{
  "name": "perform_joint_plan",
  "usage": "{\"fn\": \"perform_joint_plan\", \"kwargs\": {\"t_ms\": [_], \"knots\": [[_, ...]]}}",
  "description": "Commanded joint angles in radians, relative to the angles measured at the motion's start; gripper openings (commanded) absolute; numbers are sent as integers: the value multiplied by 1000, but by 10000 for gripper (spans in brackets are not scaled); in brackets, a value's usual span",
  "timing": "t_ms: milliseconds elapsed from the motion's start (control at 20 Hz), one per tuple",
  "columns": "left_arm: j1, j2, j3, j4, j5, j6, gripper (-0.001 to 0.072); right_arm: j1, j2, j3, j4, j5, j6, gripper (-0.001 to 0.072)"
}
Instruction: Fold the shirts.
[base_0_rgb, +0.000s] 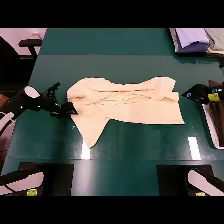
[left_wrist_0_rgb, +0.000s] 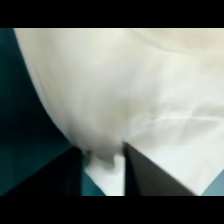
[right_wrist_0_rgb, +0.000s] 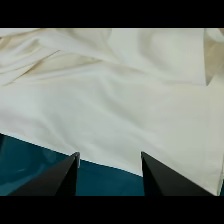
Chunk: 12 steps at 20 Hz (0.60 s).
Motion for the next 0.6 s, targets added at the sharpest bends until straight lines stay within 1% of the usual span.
{"fn": "perform_joint_plan", "kwargs": {"t_ms": [0, 200, 300, 400, 500, 550], "knots": [[-18, 6, 1, -18, 34, 4, 23, -46, 3, -23, -2, 30, -1, 460], [-18, 72, 50, -14, 33, 5, 23, -229, 3, -180, -70, 61, -1, 460], [-18, 111, 53, -14, 35, 12, 23, -331, 3, -287, -80, 34, -1, 621], [-18, 116, 53, -14, 32, 12, 24, -391, 3, -382, -77, -14, -1, 618], [-18, 116, 51, -14, 32, 11, 24, -397, 3, -448, -56, -68, -5, 545], [-18, 116, 51, -14, 32, 11, 24, -386, 3, -473, -22, -106, -18, 545]]}}
